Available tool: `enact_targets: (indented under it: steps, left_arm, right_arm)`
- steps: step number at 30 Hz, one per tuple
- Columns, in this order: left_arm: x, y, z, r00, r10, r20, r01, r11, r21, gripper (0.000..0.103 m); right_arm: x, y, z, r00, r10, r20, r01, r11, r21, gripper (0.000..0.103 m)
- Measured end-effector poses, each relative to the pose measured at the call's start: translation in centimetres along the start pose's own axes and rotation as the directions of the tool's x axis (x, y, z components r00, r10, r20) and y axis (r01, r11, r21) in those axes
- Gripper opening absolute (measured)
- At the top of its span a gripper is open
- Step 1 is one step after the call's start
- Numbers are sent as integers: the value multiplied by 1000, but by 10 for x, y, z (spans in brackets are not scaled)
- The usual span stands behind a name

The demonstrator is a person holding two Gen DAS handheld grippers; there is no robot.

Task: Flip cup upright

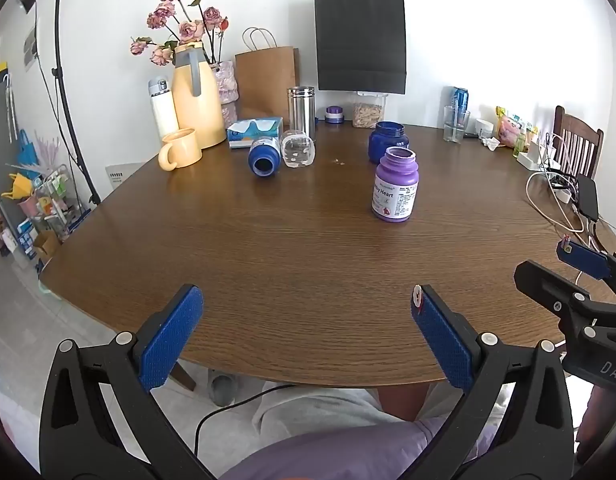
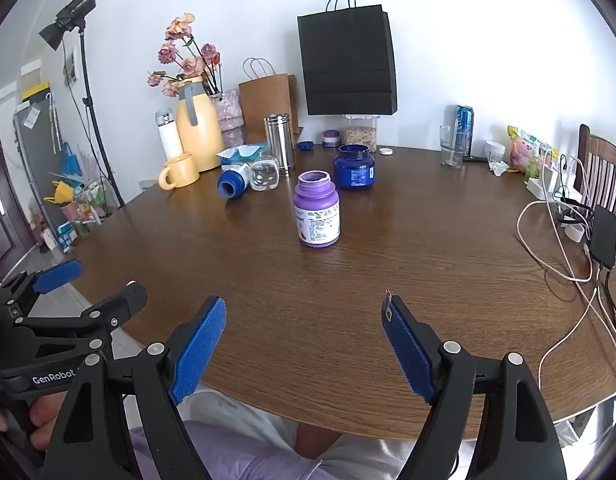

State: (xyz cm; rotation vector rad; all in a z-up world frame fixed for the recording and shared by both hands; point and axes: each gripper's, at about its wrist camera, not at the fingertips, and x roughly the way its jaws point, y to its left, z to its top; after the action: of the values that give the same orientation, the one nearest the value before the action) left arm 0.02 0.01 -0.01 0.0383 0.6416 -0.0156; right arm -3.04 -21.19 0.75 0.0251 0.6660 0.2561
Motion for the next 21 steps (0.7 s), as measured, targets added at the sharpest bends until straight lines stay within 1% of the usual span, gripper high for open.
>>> enact_targets:
  steps: [15,16,21]
  left_arm:
    - [0,1,0,1000,1,-5,-1,1000,-1,103]
    - [7,4,-3,1000,1,-6,-1,1000,-1,103]
    - [7,4,-3,1000,1,-7,-1,1000,-2,103]
  right_arm:
    - [1,-1,-1,1000,1,6,-1,1000,2,84]
    - [1,-1,-1,1000,0,6,0,1000,3,84]
    - [0,0,-2,1000,1,8,-1,1000,0,84]
